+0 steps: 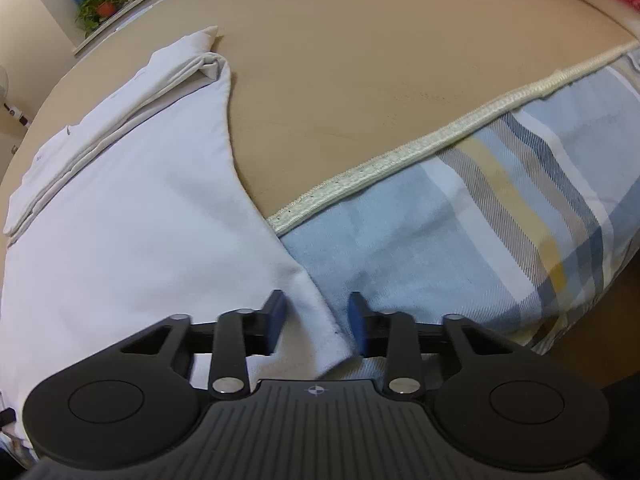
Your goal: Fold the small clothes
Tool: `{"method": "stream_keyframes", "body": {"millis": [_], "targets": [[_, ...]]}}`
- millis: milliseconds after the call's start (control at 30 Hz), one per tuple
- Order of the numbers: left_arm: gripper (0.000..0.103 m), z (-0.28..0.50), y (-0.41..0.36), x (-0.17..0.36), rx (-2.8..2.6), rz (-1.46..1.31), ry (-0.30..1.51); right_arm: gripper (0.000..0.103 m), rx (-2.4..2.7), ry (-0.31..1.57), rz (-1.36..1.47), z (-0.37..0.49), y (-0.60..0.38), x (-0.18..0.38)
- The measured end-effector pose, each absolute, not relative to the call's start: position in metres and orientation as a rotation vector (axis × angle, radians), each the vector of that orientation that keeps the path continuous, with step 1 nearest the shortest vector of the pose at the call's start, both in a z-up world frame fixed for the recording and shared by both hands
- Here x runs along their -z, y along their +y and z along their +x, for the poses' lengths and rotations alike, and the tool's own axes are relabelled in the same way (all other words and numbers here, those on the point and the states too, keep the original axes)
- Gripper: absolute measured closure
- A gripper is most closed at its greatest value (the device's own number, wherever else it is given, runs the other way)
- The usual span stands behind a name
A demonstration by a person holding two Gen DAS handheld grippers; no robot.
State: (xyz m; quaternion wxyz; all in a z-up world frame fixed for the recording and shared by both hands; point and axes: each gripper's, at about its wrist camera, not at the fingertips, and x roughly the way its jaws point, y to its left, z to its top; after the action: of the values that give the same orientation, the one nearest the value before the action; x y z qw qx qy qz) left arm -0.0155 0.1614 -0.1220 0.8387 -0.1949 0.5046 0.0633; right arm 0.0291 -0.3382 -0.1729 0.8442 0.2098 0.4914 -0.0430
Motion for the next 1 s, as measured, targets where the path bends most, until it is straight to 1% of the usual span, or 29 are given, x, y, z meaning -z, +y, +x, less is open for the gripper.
{"method": "stream_keyframes", "body": {"millis": [133,500,567,600,667,700,767,900,1000], "targets": [[0.089,-0.014,0.162,0.123,-0.134,-0.417,1.072,0.072,0.083,1.050,0.455,0.027,-0.336,0.171],[0.089,-0.011,0.161,0.124,-0.136,-0.389,1.075,0.072,0.080,1.072,0.385,0.025,-0.326,0.169],[0.089,-0.011,0.160,0.124,-0.137,-0.389,1.075,0.071,0.071,1.074,0.364,0.026,-0.323,0.169],[0.089,-0.011,0.160,0.124,-0.137,-0.389,1.075,0.073,0.071,1.072,0.357,0.025,-0.323,0.169],[0.089,-0.011,0.160,0.124,-0.138,-0.389,1.075,0.086,0.062,1.070,0.362,0.026,-0.321,0.169],[0.089,-0.011,0.159,0.124,-0.137,-0.385,1.074,0.096,0.055,1.068,0.372,0.026,-0.321,0.168],[0.096,-0.011,0.157,0.124,-0.127,-0.374,1.072,0.096,0.055,1.057,0.386,0.025,-0.323,0.167],[0.098,-0.016,0.157,0.116,-0.117,-0.367,1.038,0.097,0.045,0.986,0.461,0.020,-0.330,0.153],[0.098,-0.025,0.157,0.097,-0.074,-0.376,0.977,0.097,-0.010,0.883,0.531,0.011,-0.339,0.126]]}}
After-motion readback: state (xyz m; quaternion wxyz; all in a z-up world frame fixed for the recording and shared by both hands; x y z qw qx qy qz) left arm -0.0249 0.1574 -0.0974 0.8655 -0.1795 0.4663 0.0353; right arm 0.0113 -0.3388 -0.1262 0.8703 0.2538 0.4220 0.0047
